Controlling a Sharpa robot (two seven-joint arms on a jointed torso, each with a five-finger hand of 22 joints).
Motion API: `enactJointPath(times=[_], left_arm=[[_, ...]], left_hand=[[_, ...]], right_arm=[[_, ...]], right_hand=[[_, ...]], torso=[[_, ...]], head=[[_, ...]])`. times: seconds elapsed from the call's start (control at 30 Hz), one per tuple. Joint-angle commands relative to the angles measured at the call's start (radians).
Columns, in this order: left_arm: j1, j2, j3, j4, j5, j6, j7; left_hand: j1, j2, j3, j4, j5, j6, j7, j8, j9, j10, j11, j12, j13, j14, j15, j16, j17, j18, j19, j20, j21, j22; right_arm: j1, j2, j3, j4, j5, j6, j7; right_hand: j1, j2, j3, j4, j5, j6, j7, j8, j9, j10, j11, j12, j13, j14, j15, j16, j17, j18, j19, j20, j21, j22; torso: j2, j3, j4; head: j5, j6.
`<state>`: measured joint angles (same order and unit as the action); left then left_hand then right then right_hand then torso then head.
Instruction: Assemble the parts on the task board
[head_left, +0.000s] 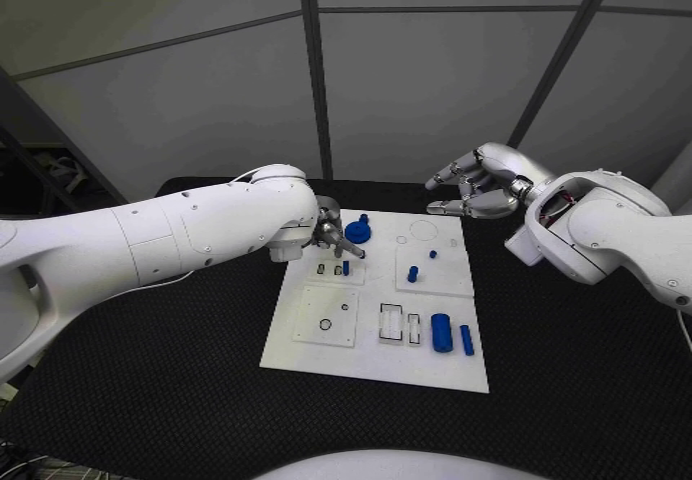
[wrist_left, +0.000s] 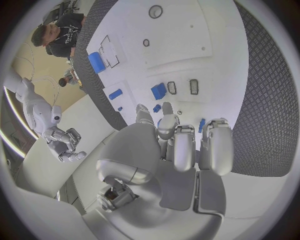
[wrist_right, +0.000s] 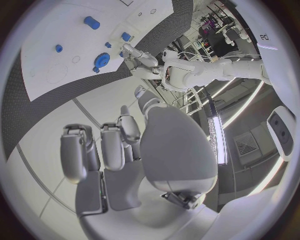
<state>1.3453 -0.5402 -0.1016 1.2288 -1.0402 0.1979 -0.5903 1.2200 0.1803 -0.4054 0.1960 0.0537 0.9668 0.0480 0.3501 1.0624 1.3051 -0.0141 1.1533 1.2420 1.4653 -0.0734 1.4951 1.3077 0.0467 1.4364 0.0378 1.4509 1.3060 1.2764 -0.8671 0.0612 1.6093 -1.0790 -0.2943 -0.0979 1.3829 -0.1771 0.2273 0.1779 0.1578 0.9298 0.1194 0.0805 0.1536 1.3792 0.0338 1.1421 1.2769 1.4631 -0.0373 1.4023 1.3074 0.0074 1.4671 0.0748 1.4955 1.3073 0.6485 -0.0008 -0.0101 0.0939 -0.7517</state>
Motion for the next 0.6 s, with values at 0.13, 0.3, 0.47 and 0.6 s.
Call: enactJointPath(times=[0.13,0.3,0.47,0.6], left_arm=[[0.000,0.003,-0.004,-0.007,-0.007,0.047,-0.015],[-0.002,0.004,-0.006,-0.006,-0.007,0.060,-0.015],[-0.004,0.005,-0.006,-0.005,-0.007,0.069,-0.015],[-0.004,0.006,-0.007,-0.004,-0.007,0.073,-0.014]], left_hand=[[0.006,0.000,0.003,0.005,-0.001,0.004,0.003,-0.008,0.002,0.000,-0.001,0.001,0.001,0.084,-0.003,0.006,0.184,0.007,0.000,-0.001,0.000,-0.001],[0.009,0.002,0.005,0.006,-0.001,0.004,0.003,-0.009,0.004,-0.001,0.000,0.000,0.001,0.084,-0.003,0.005,0.184,0.008,-0.001,-0.001,-0.001,-0.002],[0.013,0.005,0.009,0.006,0.000,0.004,0.003,-0.010,0.006,-0.002,0.000,-0.001,0.001,0.084,-0.003,0.006,0.184,0.008,-0.002,-0.001,-0.001,-0.002],[0.017,0.007,0.011,0.007,0.000,0.004,0.003,-0.012,0.007,-0.002,0.000,-0.001,0.001,0.084,-0.003,0.006,0.184,0.008,-0.002,-0.001,-0.001,-0.002]], right_arm=[[0.002,0.002,0.001,-0.001,-0.010,0.009,-0.001],[0.002,0.004,0.001,-0.002,-0.010,0.011,-0.002],[0.002,0.005,0.001,-0.003,-0.010,0.013,-0.002],[0.002,0.006,0.001,-0.004,-0.010,0.014,-0.003]], right_hand=[[-0.002,0.009,0.003,0.001,0.007,0.006,0.000,-0.001,0.000,0.005,0.000,-0.003,0.000,0.047,-0.004,-0.007,0.004,0.019,0.041,-0.004,-0.006,0.168],[-0.002,0.009,0.003,0.001,0.007,0.006,0.000,-0.001,0.000,0.005,0.000,-0.003,0.000,0.047,-0.004,-0.007,0.004,0.019,0.041,-0.004,-0.006,0.168],[-0.002,0.010,0.004,0.002,0.008,0.007,0.000,-0.001,0.000,0.005,0.000,-0.002,0.000,0.047,-0.004,-0.007,0.004,0.019,0.041,-0.004,-0.005,0.168],[-0.002,0.010,0.004,0.002,0.008,0.007,0.000,-0.001,0.000,0.005,0.000,-0.002,0.000,0.047,-0.004,-0.007,0.004,0.019,0.041,-0.004,-0.005,0.168]], torso=[[0.001,-0.0001,0.0002],[0.001,0.0002,-0.0005],[0.001,0.0005,-0.0006],[0.001,0.0011,0.0000]], head=[[0.000,-0.002],[0.000,-0.003],[-0.001,-0.006],[0.000,-0.007]])
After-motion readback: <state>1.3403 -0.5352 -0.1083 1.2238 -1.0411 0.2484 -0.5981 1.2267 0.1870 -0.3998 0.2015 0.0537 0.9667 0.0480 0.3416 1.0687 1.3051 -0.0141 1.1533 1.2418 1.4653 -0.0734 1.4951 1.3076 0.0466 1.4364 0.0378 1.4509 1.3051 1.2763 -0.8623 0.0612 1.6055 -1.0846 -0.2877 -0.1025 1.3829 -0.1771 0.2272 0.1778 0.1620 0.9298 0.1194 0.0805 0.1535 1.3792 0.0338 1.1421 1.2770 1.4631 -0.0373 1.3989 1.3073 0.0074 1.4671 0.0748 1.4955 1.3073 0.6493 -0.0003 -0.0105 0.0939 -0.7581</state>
